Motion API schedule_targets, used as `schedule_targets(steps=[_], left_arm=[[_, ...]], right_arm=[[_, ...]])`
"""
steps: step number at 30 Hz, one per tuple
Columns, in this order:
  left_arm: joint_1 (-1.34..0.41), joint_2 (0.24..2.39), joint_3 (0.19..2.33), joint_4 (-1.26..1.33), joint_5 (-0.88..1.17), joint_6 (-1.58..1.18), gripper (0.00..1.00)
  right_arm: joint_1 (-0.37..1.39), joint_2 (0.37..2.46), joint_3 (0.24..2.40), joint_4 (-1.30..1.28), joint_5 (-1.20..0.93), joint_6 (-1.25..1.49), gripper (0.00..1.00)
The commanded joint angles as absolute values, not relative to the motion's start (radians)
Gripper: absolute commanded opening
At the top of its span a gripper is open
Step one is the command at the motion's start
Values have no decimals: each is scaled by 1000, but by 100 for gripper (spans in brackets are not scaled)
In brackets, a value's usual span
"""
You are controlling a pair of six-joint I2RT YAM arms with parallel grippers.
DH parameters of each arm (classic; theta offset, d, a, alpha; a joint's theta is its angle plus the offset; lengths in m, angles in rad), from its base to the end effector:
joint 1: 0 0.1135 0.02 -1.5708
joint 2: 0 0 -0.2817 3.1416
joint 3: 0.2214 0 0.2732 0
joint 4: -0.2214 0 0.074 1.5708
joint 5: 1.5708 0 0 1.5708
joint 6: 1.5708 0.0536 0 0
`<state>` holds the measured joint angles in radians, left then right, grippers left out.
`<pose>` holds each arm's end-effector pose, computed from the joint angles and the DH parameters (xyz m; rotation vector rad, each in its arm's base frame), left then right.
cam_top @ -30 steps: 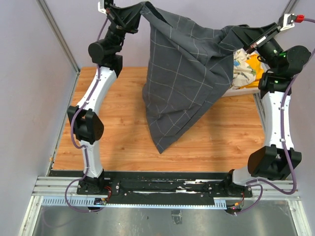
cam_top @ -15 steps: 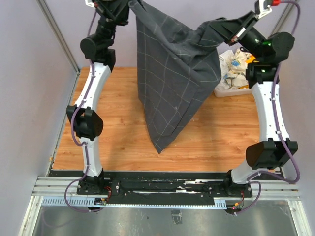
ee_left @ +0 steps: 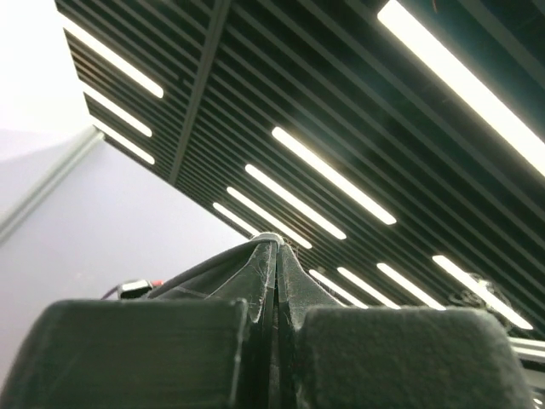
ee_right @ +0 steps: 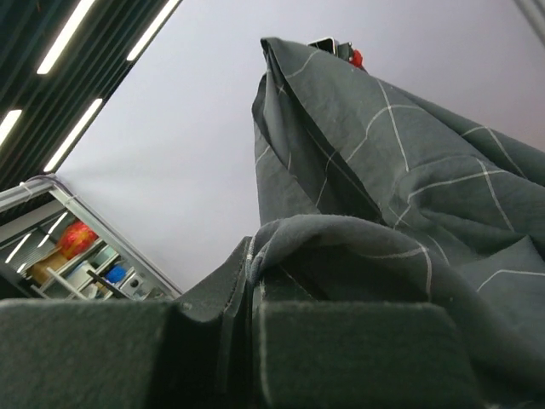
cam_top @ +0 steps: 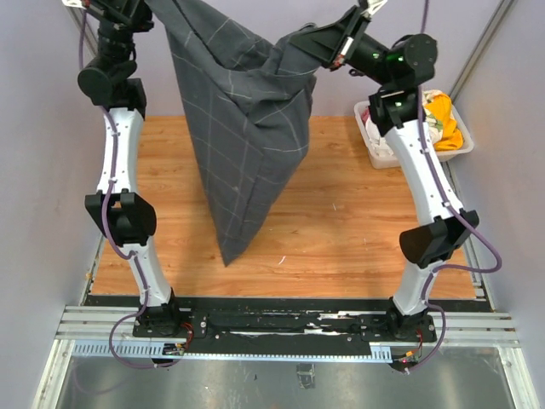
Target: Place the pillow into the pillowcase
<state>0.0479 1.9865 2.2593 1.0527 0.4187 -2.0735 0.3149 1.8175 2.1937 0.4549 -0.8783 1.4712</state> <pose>0.4047 -0.0024 0.6201 -0.0090 0.5785 -2.0309 0.3558 0.1593 0.6203 -0.3859 1.2358 1.8985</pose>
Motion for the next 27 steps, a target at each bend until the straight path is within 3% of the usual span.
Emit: schedule_targets(steps=[1,6,10,18,23,27], left_arm=[[141,1941,2327,1061,368,-2466,0],[207,1945,2356,1044,401,-2479,0],[207,1922,2288,1065,439,-2431,0],[97,1844,1975,1216,559,-2324,0],[-11,1849,1793,1391,590,-2318,0],[-42,1805,1587,1421,575,-2275,2]], right_arm=[[404,1875,2287,434,-843,1429,1],[463,1924,2298,433,-830,1413,0],[457,1872,2118,508,-817,1407,1],[376,1662,1610,567,-760,1294,1],[360,1561,1394,452,-741,1152,1],[347,1503,1318,354,-722,1071,13]])
